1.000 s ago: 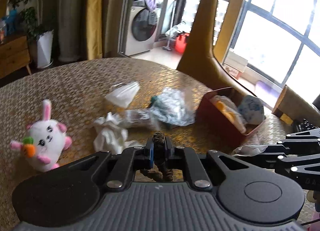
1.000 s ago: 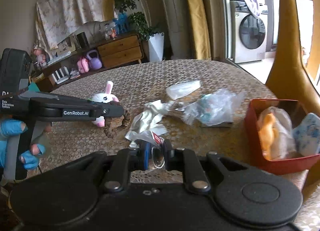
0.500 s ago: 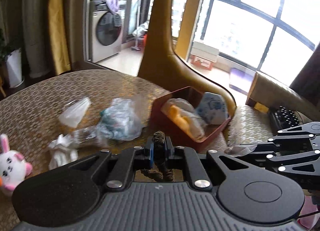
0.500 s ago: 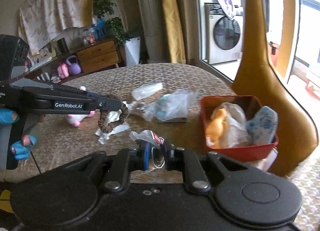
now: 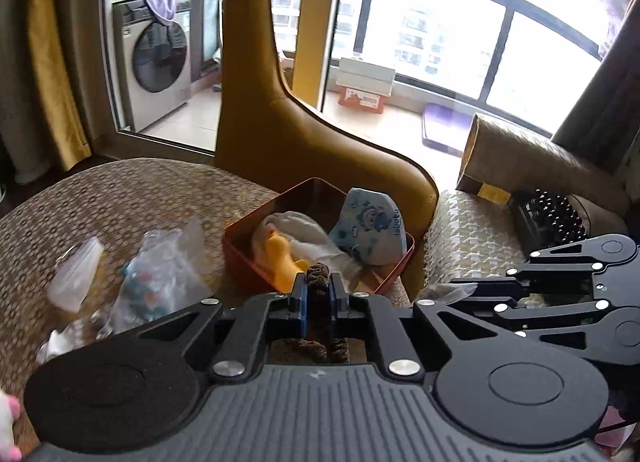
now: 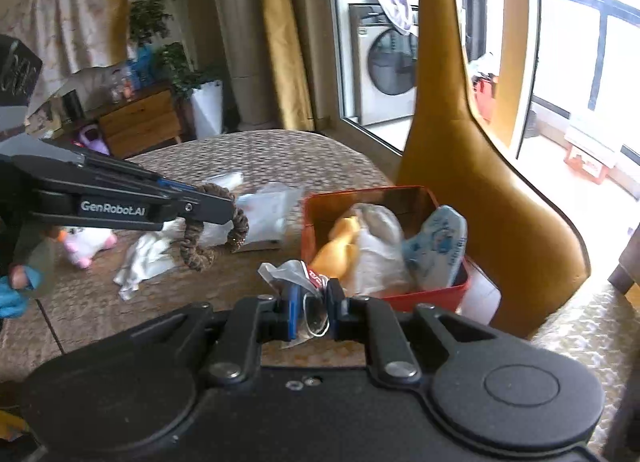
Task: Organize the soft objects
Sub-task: 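Carry the brown strand and silver packet with both tools into the red box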
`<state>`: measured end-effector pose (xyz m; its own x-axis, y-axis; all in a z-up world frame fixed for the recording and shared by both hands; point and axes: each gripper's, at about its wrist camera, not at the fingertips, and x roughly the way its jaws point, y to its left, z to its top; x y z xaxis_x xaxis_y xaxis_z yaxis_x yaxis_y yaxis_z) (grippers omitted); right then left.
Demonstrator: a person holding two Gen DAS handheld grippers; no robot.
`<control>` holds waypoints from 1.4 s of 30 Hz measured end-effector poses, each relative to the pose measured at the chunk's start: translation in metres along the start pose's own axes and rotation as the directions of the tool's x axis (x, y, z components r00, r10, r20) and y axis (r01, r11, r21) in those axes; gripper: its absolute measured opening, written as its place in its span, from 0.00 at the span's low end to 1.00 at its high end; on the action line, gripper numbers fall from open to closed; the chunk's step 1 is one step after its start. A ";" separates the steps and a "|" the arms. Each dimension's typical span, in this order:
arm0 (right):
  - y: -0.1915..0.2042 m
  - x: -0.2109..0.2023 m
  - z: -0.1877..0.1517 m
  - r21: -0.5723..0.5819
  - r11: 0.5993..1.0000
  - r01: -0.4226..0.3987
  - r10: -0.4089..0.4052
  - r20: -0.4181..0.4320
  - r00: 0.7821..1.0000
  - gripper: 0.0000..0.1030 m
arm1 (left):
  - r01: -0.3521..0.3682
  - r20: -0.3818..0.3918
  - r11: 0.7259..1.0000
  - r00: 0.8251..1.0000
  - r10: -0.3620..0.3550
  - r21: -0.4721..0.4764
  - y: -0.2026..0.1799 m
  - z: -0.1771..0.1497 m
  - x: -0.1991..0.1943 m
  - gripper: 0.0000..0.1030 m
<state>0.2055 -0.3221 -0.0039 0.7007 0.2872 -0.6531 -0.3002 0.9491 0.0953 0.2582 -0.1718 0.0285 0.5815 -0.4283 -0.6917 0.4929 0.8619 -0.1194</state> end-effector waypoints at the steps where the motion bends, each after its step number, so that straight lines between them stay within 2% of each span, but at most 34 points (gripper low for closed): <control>1: -0.005 0.005 0.000 0.006 1.000 0.007 -0.007 -0.003 1.000 0.13 | 0.008 -0.008 1.000 1.000 -0.008 0.002 -0.001 0.004 0.007 0.09; 7: -0.029 0.031 0.002 0.017 0.998 0.068 -0.067 -0.015 0.998 0.13 | 0.003 -0.020 1.000 1.000 -0.002 0.016 -0.008 0.025 0.043 0.09; 16: -0.057 0.072 0.008 0.053 0.992 0.112 -0.110 -0.053 0.993 0.13 | -0.017 -0.031 1.000 0.999 0.018 0.015 -0.010 0.055 0.106 0.09; 22: -0.065 0.095 0.013 0.053 0.990 0.131 -0.126 -0.075 0.989 0.13 | -0.016 -0.039 1.000 0.999 0.016 0.007 -0.010 0.064 0.144 0.09; 32: -0.073 0.129 0.008 0.075 0.987 0.145 -0.135 -0.120 0.984 0.13 | -0.021 -0.094 1.000 0.995 0.019 -0.021 0.001 0.054 0.194 0.10; 42: -0.070 0.144 0.000 0.081 0.986 0.143 -0.129 -0.151 0.980 0.14 | -0.019 -0.133 1.000 0.991 0.016 -0.025 0.004 0.042 0.211 0.09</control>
<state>0.3276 -0.3467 -0.1042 0.6279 0.1392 -0.7657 -0.1440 0.9877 0.0614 0.4098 -0.2704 -0.0878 0.4974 -0.3749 -0.7823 0.4653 0.8764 -0.1241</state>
